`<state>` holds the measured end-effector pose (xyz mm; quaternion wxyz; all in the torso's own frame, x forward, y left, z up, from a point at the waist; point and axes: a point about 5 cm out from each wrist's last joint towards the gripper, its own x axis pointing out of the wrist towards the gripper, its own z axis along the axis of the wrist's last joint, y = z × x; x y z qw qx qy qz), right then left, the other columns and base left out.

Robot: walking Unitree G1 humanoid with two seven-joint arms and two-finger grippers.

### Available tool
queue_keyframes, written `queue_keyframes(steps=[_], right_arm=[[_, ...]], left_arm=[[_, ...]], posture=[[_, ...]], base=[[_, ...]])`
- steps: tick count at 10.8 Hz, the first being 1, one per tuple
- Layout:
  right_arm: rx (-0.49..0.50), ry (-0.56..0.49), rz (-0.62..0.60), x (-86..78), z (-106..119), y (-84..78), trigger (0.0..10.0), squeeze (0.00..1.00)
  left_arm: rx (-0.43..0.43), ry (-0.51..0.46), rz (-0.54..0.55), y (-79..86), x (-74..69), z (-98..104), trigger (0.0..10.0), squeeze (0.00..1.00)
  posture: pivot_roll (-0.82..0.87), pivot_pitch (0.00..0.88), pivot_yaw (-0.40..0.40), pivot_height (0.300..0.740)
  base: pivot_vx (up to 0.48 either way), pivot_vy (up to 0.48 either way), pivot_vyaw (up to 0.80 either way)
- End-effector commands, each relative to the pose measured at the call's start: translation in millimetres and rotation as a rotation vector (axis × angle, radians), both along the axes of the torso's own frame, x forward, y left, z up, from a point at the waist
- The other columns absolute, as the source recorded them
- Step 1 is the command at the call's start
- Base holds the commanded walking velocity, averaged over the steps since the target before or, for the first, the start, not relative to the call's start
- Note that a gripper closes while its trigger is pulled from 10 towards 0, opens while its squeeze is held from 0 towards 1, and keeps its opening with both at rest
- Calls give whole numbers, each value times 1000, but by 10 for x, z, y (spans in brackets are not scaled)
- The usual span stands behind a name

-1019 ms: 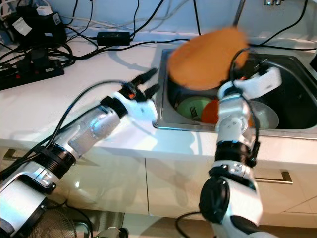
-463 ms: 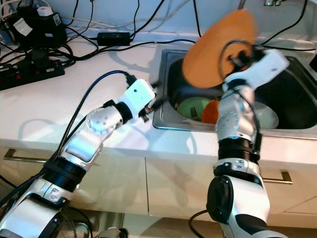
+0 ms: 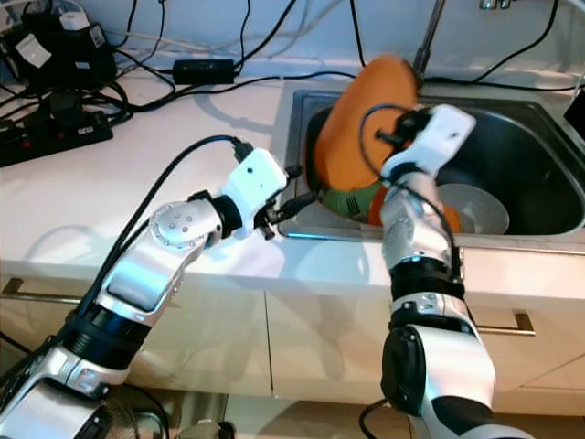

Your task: Kitchen organization

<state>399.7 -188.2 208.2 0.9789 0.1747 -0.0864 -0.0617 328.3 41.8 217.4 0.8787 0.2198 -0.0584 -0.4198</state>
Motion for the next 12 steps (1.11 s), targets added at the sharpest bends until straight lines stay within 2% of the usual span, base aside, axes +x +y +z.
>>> queue_keyframes(steps=[1,2,5,7,10,12], right_arm=[[-9,-12,13,38,76,27,10000,0],[-16,38,30,40,-54,69,10000,0],[-6,93,30,22,-226,109,10000,0],[-6,155,35,3,-390,137,10000,0],[-4,178,42,-7,-461,169,10000,0],[-4,184,45,-10,-481,171,10000,0]], left_arm=[[-7,21,5,27,-23,-2,10000,0],[-3,31,15,38,-40,4,10000,0],[12,56,22,58,-102,-14,10000,0],[38,122,33,66,-131,-105,10000,0],[30,208,74,86,-141,-235,10000,0],[4,231,106,102,-133,-305,10000,0]], posture=[[217,97,-10,740],[223,98,-10,740],[230,109,-3,740],[236,112,2,740],[239,110,3,740],[240,109,0,740]], base=[[0,0,0],[0,0,0],[0,0,0],[0,0,0],[0,0,0],[0,0,0]])
